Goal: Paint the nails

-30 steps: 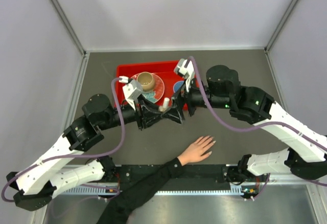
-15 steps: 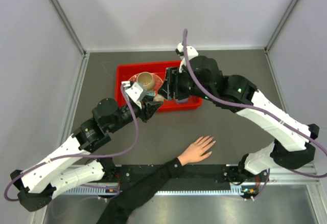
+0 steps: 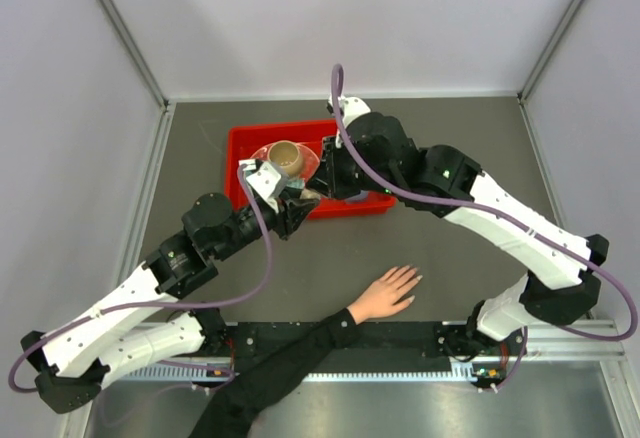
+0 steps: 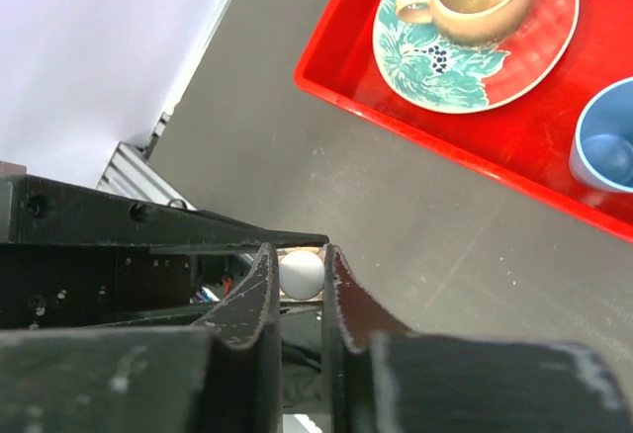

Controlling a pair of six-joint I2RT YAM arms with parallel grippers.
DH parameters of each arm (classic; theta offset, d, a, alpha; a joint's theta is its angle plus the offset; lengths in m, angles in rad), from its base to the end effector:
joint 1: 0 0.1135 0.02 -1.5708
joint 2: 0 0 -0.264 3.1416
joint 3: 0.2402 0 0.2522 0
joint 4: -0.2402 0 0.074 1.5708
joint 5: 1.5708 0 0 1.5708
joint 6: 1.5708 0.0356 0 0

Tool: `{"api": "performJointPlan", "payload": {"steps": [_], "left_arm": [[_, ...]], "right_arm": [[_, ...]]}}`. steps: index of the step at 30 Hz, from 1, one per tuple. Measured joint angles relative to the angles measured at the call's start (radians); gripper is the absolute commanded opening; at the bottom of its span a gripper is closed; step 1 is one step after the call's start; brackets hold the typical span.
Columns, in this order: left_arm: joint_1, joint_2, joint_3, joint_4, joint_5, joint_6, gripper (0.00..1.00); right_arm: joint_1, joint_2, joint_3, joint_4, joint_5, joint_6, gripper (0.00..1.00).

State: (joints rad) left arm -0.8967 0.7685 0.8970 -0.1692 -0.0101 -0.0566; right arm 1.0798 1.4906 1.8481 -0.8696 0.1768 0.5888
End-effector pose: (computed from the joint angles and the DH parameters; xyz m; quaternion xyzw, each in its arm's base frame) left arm 0.1095 -0.1365 0.3834 0.2910 0.6601 -0.3145 0.6170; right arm 0.1481 0.2637 0.4651 -0.1657 0.8448 0.3214 0.3943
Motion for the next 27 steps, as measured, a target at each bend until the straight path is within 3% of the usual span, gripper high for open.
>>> {"api": "performJointPlan", "payload": {"steps": [7, 14, 18, 22, 25, 27], "left_arm": [[0.005, -0.016, 0.001, -0.042, 0.082, -0.069, 0.0], [0.006, -0.037, 0.051, -0.082, 0.44, -0.191, 0.0], [0.001, -0.016, 0.07, 0.002, 0.667, -0.307, 0.0], [-0.001, 0.0, 0.074, 0.048, 0.765, -0.368, 0.0], [-0.001, 0.001, 0.086, 0.012, 0.753, -0.364, 0.0], [-0.002, 0.002, 0.1, -0.022, 0.7, -0.341, 0.0]], "right_arm": [[-0.005, -0.033, -0.05, 0.018, -0.093, -0.077, 0.0], [-0.032, -0.24, -0.261, 0.168, -0.502, -0.297, 0.0], [-0.033, -0.298, -0.278, 0.206, -0.756, -0.418, 0.0], [-0.034, -0.29, -0.255, 0.192, -0.889, -0.509, 0.01], [-0.034, -0.28, -0.248, 0.182, -0.897, -0.536, 0.34], [-0.035, -0.274, -0.237, 0.172, -0.859, -0.528, 0.44]]}}
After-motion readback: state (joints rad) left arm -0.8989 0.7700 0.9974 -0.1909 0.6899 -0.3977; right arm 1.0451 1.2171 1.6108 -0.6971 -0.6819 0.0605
